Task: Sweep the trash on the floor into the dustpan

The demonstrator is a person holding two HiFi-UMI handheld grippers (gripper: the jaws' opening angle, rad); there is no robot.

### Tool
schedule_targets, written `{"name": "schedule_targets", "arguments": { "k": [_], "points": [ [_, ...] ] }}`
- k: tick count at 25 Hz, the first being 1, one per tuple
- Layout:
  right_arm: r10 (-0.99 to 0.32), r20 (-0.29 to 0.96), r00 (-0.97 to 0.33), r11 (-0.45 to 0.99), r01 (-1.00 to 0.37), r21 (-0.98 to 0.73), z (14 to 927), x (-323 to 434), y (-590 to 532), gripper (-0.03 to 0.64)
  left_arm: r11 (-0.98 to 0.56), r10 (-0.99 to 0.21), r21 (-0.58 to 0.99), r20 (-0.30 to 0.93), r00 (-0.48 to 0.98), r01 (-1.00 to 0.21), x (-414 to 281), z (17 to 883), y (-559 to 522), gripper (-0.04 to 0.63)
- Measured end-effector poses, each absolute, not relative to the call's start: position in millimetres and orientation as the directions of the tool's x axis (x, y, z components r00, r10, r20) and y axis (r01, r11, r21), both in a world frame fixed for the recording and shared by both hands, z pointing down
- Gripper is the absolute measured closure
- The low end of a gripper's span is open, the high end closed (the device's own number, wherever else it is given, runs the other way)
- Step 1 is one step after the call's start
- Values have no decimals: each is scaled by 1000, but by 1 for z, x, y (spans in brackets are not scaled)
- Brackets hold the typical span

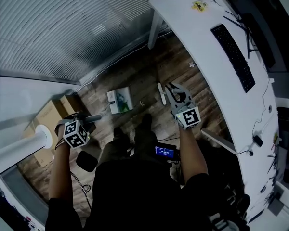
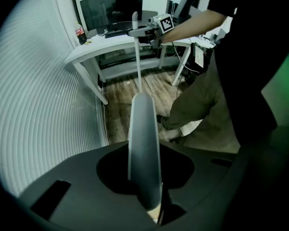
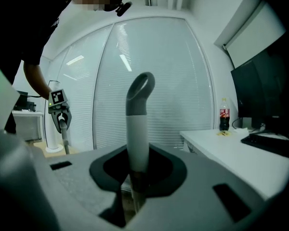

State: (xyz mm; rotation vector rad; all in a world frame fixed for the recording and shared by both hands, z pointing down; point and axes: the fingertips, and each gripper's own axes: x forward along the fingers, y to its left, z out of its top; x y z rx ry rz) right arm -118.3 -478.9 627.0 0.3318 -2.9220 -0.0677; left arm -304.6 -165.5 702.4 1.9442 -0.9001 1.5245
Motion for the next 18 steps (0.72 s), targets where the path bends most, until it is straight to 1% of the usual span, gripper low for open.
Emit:
{"name": "schedule_targets", "arguments": {
  "k": [7,12,18],
  "points": [
    [-253,185,-950,967,-255,11,636,-137,-437,545,-613,-202,34,959,197,-790,-309,721,-120,535],
    [-289,173,-941,953,-301,-43,644,-155,-408,535,-591,-262,17,941,212,-807,-310,721,-116,537],
    [-305,159,-939,944,-321,-82,645,-181,-375,526,-602,-278,16,933,228,-799,-310,720,-117,537]
  ]
}}
